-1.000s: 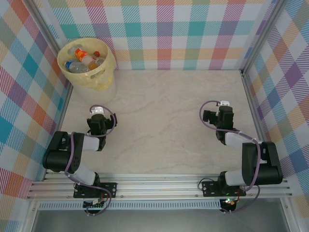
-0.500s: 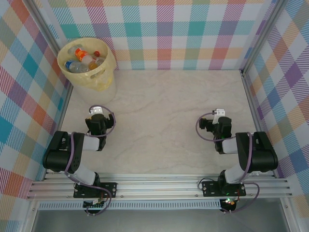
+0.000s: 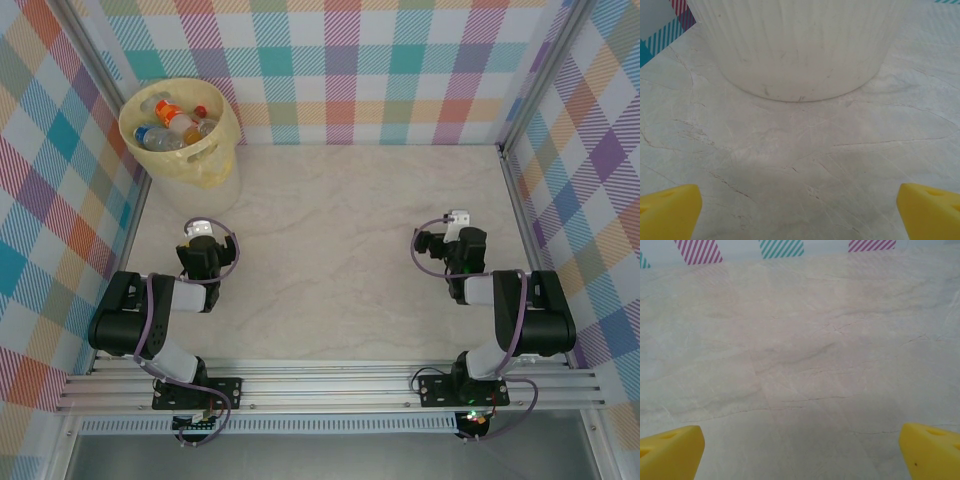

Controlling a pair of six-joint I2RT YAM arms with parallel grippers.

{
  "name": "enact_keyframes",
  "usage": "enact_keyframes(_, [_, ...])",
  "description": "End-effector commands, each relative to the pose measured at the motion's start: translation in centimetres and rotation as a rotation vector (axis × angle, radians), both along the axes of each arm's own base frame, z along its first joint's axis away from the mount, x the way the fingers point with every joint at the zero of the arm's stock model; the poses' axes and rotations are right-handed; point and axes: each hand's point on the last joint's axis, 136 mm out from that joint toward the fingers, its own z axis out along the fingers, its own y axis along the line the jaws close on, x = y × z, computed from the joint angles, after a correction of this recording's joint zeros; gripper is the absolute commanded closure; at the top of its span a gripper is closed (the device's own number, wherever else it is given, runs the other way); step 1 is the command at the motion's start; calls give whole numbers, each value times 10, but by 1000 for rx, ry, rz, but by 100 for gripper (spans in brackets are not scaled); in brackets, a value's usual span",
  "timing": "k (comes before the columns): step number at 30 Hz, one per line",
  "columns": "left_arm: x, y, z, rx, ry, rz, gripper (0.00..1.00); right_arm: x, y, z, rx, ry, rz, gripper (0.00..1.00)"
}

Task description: Put the plastic bottles in the bin

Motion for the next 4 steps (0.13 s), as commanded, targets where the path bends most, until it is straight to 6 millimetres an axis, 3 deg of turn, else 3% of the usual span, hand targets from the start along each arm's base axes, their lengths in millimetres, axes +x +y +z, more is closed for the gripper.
enact_keyframes(1, [6, 0, 12, 2, -45, 7, 0, 2, 4, 5, 3, -13, 30, 0])
enact_keyframes(4, [6, 0, 12, 2, -46, 6, 0, 2, 5, 6, 1, -17, 31, 0])
